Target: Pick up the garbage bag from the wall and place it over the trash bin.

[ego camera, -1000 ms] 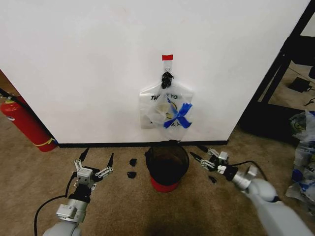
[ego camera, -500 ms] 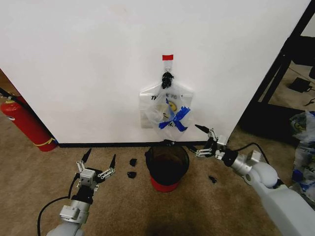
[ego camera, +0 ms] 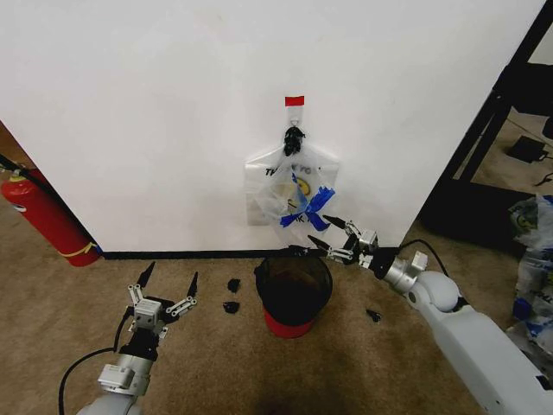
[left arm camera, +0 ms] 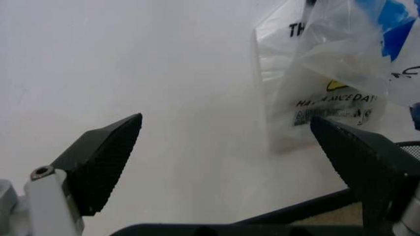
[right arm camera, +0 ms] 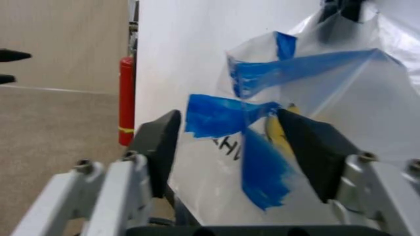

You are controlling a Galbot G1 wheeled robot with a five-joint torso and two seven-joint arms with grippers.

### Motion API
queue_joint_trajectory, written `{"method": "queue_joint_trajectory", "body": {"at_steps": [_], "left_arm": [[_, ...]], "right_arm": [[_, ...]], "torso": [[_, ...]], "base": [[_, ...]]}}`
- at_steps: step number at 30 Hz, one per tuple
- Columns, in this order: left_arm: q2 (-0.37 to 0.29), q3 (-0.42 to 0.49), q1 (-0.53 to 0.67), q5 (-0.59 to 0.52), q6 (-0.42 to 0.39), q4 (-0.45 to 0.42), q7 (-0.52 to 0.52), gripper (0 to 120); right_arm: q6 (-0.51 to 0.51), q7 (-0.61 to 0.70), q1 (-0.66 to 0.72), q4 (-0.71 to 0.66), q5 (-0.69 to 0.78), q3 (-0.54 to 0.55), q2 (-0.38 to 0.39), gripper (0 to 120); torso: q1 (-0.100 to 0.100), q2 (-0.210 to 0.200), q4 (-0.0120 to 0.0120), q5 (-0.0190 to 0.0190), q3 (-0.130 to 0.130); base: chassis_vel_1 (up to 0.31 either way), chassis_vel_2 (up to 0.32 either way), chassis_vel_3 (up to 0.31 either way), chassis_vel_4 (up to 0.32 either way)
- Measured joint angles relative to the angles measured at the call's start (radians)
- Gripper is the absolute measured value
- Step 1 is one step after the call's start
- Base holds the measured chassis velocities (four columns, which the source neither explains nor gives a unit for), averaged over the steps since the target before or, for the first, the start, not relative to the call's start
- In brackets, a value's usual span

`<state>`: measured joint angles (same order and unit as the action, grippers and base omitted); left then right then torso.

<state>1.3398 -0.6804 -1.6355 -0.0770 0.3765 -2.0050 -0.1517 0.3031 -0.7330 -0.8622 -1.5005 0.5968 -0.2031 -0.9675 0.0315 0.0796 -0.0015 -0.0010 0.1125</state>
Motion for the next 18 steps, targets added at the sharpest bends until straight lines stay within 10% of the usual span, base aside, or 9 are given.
{"method": "queue_joint_trajectory", "body": {"at_steps": [13, 18], "left_arm": [[-0.001, 0.005, 0.01, -0.001, 0.0, 0.012, 0.001, 100], [0.0, 0.006, 0.014, -0.002, 0.0, 0.013, 0.001, 100]], "right_arm": [[-0.026, -0.015, 0.044, 0.061, -0.045, -0.003, 0.014, 3], [-0.035, -0.044, 0.037, 0.062, -0.051, -0.021, 0.033, 0]], "torso": [[0.0, 0.0, 0.0, 0.0001, 0.0], [0.0, 0.0, 0.0, 0.0001, 0.0]], "base": [[0.0, 0.0, 0.0, 0.0], [0.0, 0.0, 0.0, 0.0]]}}
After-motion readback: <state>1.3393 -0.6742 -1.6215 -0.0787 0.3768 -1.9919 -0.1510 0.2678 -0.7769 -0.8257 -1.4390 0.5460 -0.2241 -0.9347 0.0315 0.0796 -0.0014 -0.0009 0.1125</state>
